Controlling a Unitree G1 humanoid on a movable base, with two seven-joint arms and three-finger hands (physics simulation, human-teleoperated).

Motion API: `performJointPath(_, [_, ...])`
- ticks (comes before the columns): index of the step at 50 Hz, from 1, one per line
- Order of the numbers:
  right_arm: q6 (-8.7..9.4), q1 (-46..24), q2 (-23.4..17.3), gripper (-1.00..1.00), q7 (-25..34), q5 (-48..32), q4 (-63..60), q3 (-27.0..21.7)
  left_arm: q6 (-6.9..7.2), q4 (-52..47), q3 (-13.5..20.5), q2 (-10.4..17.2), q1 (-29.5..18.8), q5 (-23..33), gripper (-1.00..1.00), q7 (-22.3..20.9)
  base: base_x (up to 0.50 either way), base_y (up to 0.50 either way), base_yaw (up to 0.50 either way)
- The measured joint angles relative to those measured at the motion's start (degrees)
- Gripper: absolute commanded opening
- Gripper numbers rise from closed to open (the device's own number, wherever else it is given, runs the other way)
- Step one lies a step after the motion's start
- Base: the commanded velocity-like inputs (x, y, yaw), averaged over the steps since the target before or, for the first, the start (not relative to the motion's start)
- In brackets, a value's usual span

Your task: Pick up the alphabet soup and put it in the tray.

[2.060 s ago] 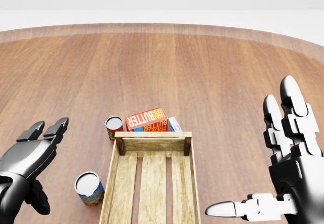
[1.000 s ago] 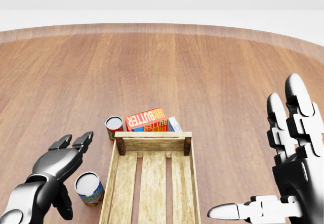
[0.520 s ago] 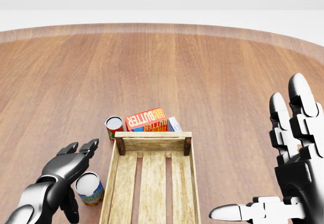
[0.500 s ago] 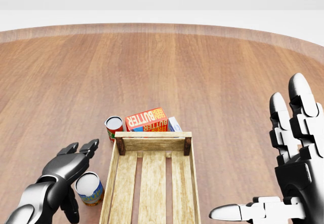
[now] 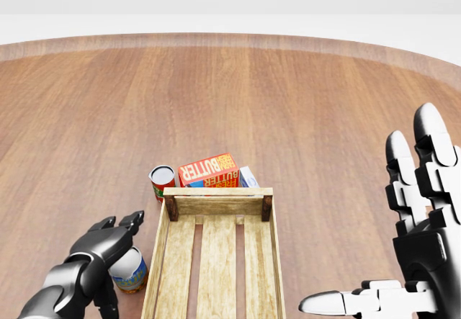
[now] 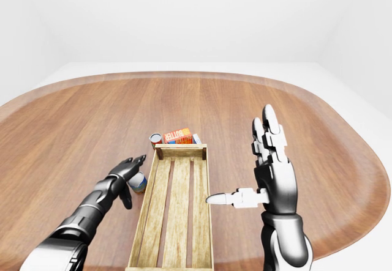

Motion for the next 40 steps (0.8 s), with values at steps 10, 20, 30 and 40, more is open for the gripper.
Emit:
performJointPath(10, [0.0,-0.06,0.04,1.0,0.0,-0.05,0.02,0.0,0.0,5.33,-0.81,-0.51,-2.01,-0.51,1.0,2.06,0.0,0.0,0.0])
performJointPath(20, [0.0,-0.05,0.01,1.0,-0.05,-0.09,0.03,0.12,0.0,8.24,-1.22,-0.99,-3.24,-1.08,1.0,2.94,0.0,0.0,0.0])
performJointPath(30, [0.0,-0.15,0.0,1.0,-0.17,-0.18,0.3,0.15,0.0,8.53,-0.49,-1.0,-4.02,-2.8,-0.98,2.6,0.0,0.0,0.0])
performJointPath(40, [0.0,-0.18,-0.07,1.0,-0.31,-0.28,0.46,0.38,0.0,9.57,-0.98,-1.01,-3.87,-5.61,-0.94,-0.62,0.0,0.0,0.0])
